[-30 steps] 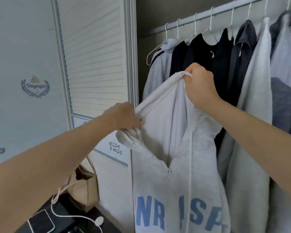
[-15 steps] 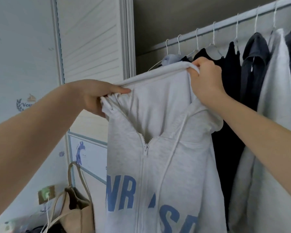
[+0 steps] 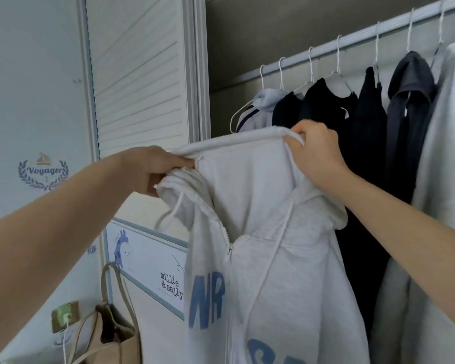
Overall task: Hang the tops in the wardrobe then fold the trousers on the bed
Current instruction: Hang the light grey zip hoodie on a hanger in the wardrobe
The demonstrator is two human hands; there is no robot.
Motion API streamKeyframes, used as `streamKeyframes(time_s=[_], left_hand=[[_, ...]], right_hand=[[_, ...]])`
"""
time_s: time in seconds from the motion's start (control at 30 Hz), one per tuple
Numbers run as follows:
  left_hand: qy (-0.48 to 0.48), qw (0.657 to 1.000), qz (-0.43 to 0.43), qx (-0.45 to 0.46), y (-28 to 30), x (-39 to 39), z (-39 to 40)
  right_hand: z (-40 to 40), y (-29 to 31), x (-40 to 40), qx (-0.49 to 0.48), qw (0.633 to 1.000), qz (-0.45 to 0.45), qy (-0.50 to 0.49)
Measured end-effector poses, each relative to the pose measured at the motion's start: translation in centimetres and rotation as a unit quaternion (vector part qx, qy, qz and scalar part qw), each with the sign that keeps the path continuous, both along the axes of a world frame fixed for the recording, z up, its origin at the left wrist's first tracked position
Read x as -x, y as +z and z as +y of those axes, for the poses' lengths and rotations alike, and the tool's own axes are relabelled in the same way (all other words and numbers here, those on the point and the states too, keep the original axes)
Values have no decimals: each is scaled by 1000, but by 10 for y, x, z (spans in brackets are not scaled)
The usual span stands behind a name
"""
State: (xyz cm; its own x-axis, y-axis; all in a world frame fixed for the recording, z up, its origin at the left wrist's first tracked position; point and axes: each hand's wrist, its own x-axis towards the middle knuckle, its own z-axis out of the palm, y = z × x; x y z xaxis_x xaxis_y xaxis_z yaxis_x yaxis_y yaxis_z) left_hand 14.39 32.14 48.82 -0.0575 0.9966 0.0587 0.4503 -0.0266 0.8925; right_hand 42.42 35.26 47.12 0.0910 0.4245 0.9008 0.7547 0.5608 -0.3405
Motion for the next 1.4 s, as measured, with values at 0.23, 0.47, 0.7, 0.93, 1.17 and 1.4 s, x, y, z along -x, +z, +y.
streamKeyframes(time_s=[0.23,0.47,0.7,0.93,1.17,1.4], left_hand=[[32,978,-202,35,0,-13,26],[121,976,-59,-169,-1,-38,42],[127,968,26,-214,10,-24,61],[141,964,93,-204,16,-19,76],[143,966,94,-195,16,-18,83],[138,967,97,-193,16,-16,84]], right_hand=[[-9,8,26,292,939,-177,48],[61,86,79,74,987,-142,32],[150,116,116,113,949,-286,-74],[183,107,122,110,873,-350,-321],[182,114,128,180,806,-329,-458],[196,112,122,180,769,-356,-500]])
